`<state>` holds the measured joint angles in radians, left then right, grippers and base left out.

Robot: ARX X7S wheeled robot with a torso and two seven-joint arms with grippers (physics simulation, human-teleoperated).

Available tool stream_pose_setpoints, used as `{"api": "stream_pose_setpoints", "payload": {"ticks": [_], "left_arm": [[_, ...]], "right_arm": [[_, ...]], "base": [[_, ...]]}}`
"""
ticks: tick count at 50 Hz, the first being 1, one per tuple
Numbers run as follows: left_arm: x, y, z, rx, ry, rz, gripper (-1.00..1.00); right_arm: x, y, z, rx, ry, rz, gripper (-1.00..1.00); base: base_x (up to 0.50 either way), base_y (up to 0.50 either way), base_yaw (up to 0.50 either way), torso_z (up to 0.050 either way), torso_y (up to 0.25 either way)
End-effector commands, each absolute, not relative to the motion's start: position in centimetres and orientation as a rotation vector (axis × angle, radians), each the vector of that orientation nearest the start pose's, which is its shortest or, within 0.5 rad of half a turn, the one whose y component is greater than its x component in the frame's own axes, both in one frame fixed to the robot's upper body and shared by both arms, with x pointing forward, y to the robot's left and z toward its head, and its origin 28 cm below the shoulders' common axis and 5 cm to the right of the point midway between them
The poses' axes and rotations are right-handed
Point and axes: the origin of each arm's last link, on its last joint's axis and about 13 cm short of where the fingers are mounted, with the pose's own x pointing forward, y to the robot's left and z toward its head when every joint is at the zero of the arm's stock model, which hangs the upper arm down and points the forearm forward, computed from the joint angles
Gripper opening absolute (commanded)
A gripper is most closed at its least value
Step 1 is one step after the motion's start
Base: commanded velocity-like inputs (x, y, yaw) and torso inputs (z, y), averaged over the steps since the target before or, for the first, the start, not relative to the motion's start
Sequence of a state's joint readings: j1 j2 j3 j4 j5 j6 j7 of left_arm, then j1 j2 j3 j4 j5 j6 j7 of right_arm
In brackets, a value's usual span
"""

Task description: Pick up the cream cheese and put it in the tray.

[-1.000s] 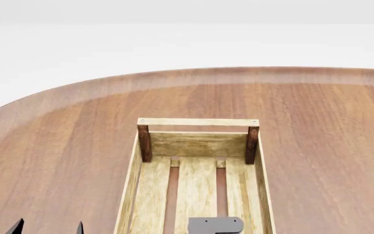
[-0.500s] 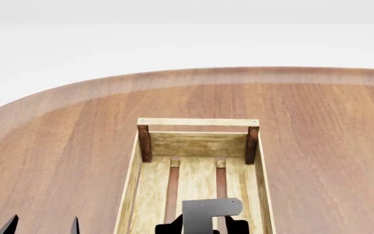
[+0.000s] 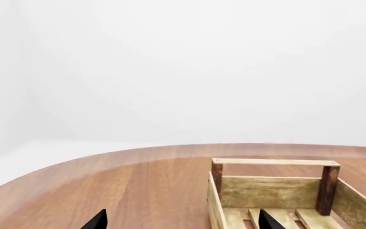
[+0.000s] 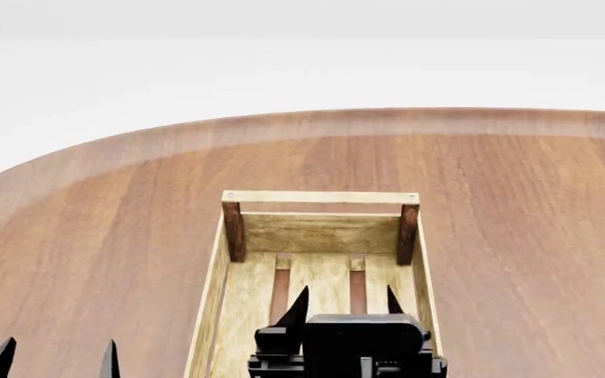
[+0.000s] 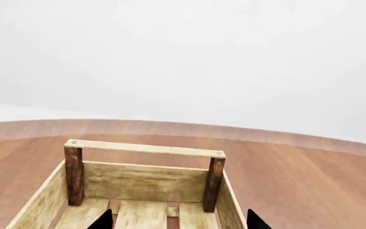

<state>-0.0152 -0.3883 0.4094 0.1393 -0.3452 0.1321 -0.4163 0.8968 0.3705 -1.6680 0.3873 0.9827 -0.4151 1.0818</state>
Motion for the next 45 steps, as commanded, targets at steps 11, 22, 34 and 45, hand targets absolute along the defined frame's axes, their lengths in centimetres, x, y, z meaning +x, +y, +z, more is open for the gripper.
{"api": "stream_pose_setpoints", "payload": {"ticks": [11,22,34,45], "left_arm": [[19.1,20.9,5.3,-0.066,-0.182,-0.022,1.00],[18.5,20.9,6.5,-0.092,-0.219,-0.028,1.00],[17.8,20.9,7.8,-0.141,-0.241,-0.037,1.00],[17.2,20.9,9.0,-0.175,-0.257,-0.047,1.00]], "right_arm": [[26.6,-3.6,5.1,-0.129,-0.201,-0.055,1.00],[26.0,-3.7,5.3,-0.135,-0.268,-0.058,1.00],[25.3,-3.8,5.8,-0.143,-0.318,-0.066,1.00],[24.7,-3.7,6.4,-0.162,-0.363,-0.063,1.00]], "base": [[0.00,0.00,0.00,0.000,0.000],[0.00,0.00,0.00,0.000,0.000],[0.00,0.00,0.00,0.000,0.000],[0.00,0.00,0.00,0.000,0.000]]}}
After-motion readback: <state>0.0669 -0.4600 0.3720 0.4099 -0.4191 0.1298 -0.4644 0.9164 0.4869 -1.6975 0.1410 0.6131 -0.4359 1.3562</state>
